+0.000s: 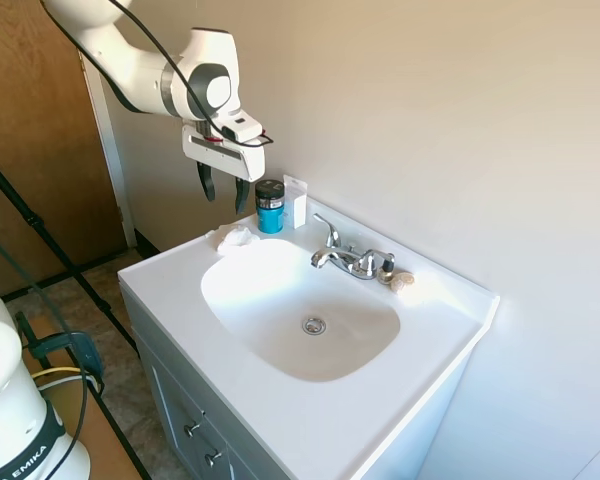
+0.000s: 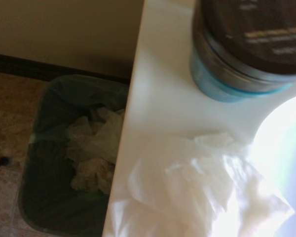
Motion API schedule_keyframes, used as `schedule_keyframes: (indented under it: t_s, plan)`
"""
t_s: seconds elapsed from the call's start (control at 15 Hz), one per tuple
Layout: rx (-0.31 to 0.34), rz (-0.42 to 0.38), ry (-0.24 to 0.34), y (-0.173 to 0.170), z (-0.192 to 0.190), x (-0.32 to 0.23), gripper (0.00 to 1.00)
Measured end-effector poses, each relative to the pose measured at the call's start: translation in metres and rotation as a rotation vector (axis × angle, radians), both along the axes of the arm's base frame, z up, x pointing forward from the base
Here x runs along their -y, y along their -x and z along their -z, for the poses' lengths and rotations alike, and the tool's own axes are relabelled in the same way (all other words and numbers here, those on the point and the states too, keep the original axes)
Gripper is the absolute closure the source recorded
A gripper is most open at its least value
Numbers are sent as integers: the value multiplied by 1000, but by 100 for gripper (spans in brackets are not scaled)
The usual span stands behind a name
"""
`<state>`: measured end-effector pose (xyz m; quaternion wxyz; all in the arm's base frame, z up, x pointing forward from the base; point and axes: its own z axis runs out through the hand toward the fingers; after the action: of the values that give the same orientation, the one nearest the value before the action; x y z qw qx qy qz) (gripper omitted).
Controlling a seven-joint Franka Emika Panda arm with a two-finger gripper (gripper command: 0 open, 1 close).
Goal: Throw the tissue in the trash bin
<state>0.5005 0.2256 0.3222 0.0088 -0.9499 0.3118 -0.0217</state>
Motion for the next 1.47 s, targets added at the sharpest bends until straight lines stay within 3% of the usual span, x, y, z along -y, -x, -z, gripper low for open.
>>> schedule_keyframes:
  t_s: [0.4,0.47,0.8,1.47]
  plan:
    - [-58,53,43,-28,55,4,0]
    - [-64,58,46,-28,58,6,100]
    - [-128,72,54,-24,74,13,100]
    - [-165,61,27,-24,85,17,100]
